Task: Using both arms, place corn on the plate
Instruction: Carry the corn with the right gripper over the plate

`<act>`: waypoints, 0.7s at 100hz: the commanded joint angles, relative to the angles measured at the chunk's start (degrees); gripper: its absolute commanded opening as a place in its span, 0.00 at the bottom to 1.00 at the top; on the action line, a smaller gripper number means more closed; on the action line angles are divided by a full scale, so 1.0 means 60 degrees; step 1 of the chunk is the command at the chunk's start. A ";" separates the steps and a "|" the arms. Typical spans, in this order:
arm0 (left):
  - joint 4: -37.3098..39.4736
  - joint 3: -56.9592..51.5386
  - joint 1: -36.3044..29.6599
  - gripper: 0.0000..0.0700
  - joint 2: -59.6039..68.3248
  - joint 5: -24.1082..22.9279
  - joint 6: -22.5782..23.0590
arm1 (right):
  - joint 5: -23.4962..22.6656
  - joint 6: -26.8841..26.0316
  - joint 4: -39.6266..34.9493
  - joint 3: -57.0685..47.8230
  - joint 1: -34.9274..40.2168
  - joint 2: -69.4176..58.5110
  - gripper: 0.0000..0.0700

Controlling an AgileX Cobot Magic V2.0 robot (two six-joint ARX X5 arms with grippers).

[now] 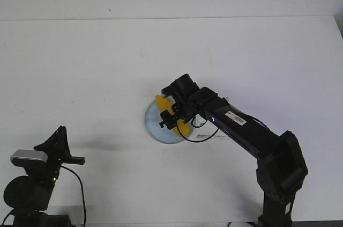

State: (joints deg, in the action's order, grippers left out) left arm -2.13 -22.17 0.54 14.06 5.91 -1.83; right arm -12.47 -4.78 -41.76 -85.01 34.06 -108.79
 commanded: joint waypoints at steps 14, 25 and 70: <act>0.0131 -0.0095 0.0025 0.00 -0.0011 -0.0025 0.0120 | -0.0026 -0.0109 0.0033 -0.0157 0.0182 -0.0197 0.70; 0.0131 -0.0095 0.0025 0.00 -0.0011 -0.0025 0.0124 | -0.0015 -0.0168 -0.0051 -0.0160 0.0186 -0.0077 0.76; 0.0135 -0.0095 0.0025 0.00 -0.0011 -0.0025 0.0124 | 0.1668 0.0106 0.0080 -0.0186 0.0186 0.1177 0.42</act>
State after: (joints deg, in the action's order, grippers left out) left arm -2.13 -22.17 0.54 14.06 5.91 -1.83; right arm -3.57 -5.15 -40.82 -85.08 34.76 -101.49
